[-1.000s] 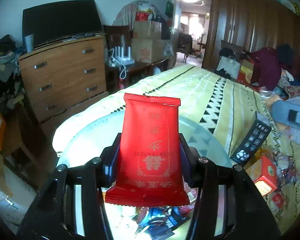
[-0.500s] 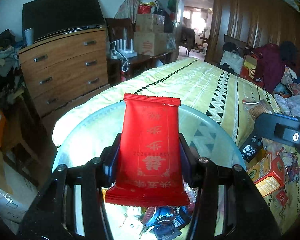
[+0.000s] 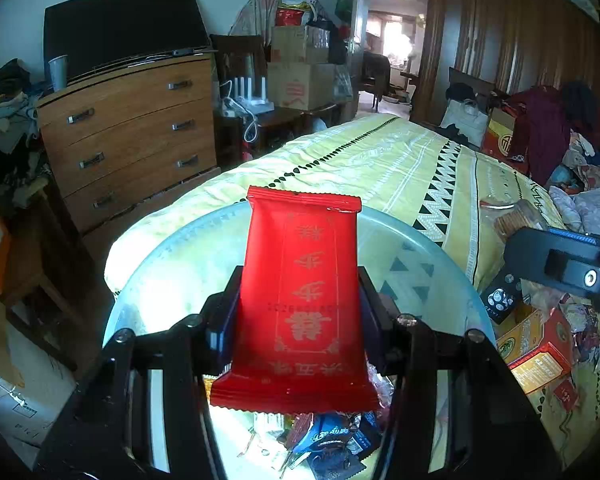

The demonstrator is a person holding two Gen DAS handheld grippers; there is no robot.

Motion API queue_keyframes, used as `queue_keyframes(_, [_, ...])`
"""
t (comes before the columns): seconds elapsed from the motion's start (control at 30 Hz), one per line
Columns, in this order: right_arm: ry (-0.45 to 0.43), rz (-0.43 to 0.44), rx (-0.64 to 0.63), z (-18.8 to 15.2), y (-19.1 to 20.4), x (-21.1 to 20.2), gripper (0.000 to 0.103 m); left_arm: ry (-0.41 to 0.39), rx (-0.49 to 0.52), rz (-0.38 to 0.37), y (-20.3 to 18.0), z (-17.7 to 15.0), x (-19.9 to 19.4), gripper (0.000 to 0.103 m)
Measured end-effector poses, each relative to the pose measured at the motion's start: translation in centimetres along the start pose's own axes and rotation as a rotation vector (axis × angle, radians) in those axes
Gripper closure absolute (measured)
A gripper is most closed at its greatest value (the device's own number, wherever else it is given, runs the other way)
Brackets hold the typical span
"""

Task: Organize snacks
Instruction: 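Carry the red cake packet and clear biscuit packet over the clear bowl, then open both tools to drop the packets into the bowl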

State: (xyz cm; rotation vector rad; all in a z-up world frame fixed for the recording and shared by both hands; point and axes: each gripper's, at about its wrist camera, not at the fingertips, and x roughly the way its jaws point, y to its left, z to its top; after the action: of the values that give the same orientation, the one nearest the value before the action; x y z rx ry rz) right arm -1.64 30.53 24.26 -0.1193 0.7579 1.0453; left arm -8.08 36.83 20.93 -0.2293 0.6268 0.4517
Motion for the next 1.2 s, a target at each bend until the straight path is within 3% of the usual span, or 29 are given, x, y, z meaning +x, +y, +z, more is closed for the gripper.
queue_keyframes(0.97, [0.012, 0.012, -0.007, -0.3, 1.5, 1.2, 0.055, 0.034, -0.021, 0.007, 1.4, -0.5, 0.9, 0.051])
queue_keyframes(1.2, [0.011, 0.016, -0.011, -0.2, 1.7, 1.2, 0.048, 0.05, -0.021, 0.028, 1.6, -0.8, 1.1, 0.043])
